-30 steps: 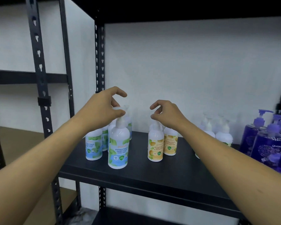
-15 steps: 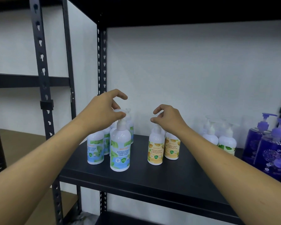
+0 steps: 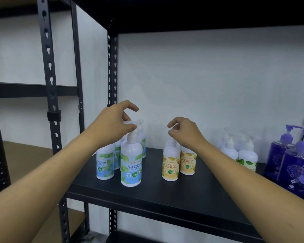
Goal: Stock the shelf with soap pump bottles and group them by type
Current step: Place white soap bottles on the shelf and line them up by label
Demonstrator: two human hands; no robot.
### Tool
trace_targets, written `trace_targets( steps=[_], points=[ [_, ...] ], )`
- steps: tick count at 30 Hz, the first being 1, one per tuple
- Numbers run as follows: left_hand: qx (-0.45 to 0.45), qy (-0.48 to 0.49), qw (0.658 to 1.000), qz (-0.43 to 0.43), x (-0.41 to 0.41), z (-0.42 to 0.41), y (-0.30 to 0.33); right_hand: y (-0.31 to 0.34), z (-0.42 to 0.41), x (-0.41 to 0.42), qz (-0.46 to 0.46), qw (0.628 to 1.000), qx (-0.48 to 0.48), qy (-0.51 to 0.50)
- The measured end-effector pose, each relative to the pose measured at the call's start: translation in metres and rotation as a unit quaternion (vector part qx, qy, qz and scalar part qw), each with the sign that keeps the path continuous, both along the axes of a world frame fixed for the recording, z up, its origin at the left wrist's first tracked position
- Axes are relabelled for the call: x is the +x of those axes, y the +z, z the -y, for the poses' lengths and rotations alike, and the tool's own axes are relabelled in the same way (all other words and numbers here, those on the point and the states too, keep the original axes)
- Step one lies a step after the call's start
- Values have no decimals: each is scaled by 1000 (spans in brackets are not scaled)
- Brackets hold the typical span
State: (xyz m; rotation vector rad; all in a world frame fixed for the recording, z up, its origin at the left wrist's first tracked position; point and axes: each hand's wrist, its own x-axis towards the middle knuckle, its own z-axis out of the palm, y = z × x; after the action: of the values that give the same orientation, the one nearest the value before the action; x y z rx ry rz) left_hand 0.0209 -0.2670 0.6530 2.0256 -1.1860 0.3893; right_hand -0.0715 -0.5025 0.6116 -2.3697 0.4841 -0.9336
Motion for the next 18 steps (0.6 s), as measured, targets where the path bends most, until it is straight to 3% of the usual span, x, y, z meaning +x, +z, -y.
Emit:
trace_targets(
  steps=[6, 9, 12, 14, 18],
  points=[
    [4, 0, 1000, 4, 3, -4, 5, -6, 1, 0, 7, 999, -12, -32],
    [14, 5, 1000, 3, 7, -7, 5, -12, -13, -3, 31, 985, -141, -92],
    [15, 13, 1000, 5, 12, -9, 3, -27, -43, -5, 84, 967, -238, -41],
    [13, 17, 1000, 5, 16, -10, 1, -44, -60, -1, 67, 971, -226, 28],
    [16, 21, 1000, 1, 23, -8, -4, -88, -72, 18, -83, 984, -133, 79]
  ],
)
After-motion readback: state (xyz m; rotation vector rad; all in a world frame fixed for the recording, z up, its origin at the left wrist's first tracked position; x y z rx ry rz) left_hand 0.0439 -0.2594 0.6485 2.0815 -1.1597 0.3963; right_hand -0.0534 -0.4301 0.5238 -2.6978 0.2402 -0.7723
